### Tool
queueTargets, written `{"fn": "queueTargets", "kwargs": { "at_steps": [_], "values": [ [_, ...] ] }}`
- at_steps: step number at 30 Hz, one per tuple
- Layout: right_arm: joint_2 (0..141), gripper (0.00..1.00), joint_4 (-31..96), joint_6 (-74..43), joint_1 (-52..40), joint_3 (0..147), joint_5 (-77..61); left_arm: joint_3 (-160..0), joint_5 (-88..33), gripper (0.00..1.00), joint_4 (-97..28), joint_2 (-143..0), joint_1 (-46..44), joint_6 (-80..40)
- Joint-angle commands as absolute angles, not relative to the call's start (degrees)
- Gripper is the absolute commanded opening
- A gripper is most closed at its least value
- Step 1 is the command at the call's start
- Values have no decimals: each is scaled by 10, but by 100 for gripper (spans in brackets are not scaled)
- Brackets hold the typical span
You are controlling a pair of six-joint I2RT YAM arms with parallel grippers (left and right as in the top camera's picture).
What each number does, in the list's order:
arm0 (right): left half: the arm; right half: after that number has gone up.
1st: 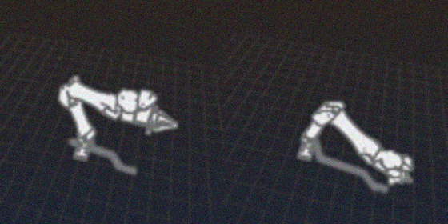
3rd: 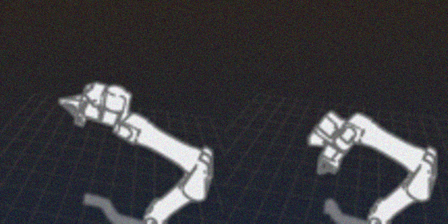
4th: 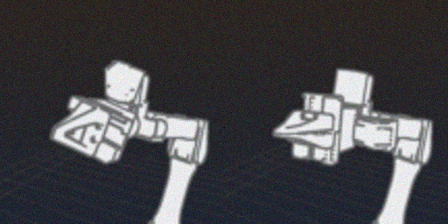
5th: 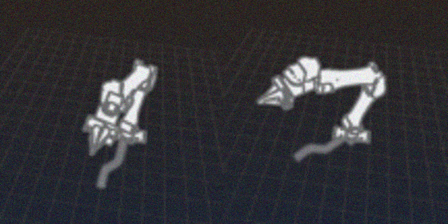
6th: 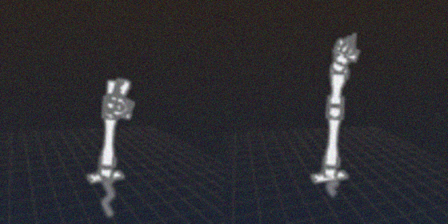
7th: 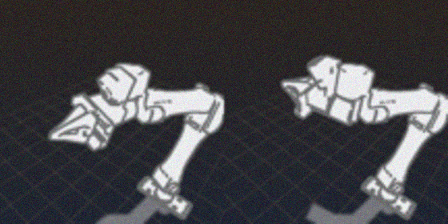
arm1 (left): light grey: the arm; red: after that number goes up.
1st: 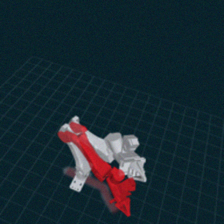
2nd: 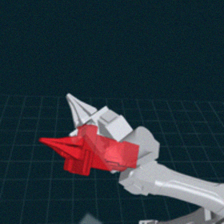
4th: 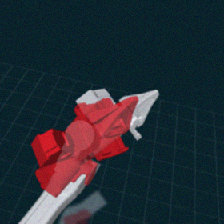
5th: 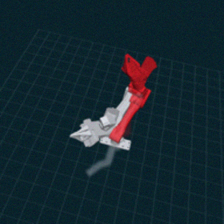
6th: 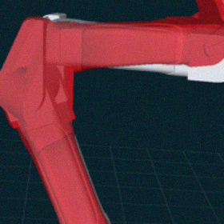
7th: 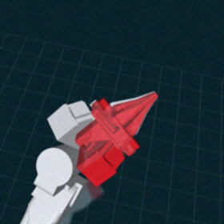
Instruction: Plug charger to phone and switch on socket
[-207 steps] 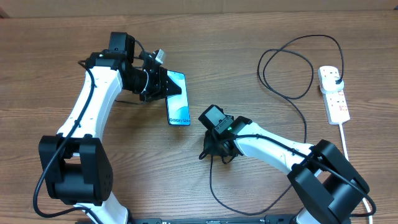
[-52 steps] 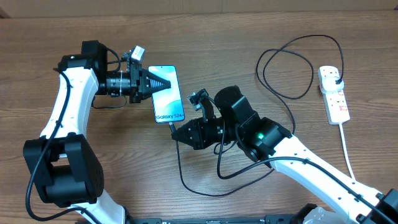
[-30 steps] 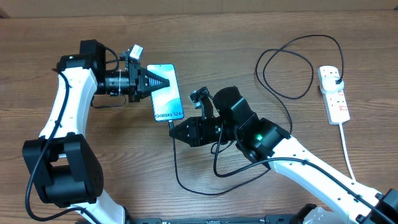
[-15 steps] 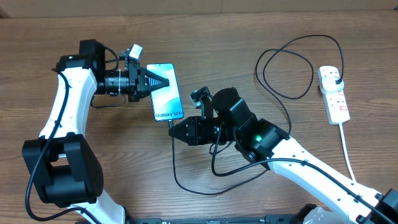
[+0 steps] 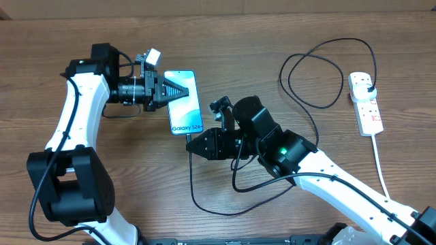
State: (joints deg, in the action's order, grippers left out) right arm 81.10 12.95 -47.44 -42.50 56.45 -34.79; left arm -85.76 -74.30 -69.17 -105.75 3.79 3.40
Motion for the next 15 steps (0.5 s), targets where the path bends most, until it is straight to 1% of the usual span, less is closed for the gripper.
{"fn": "queueTargets", "kwargs": {
  "at_steps": [1, 7, 15],
  "values": [
    [805, 4, 95, -466, -384, 594, -258, -856, -765, 4, -718, -1046, -4, 44],
    [805, 4, 93, -464, -364, 594, -285, -856, -765, 4, -718, -1046, -5, 44],
    [805, 4, 92, -460, -359, 594, -301, -856, -764, 4, -718, -1046, -5, 43]
  ]
}}
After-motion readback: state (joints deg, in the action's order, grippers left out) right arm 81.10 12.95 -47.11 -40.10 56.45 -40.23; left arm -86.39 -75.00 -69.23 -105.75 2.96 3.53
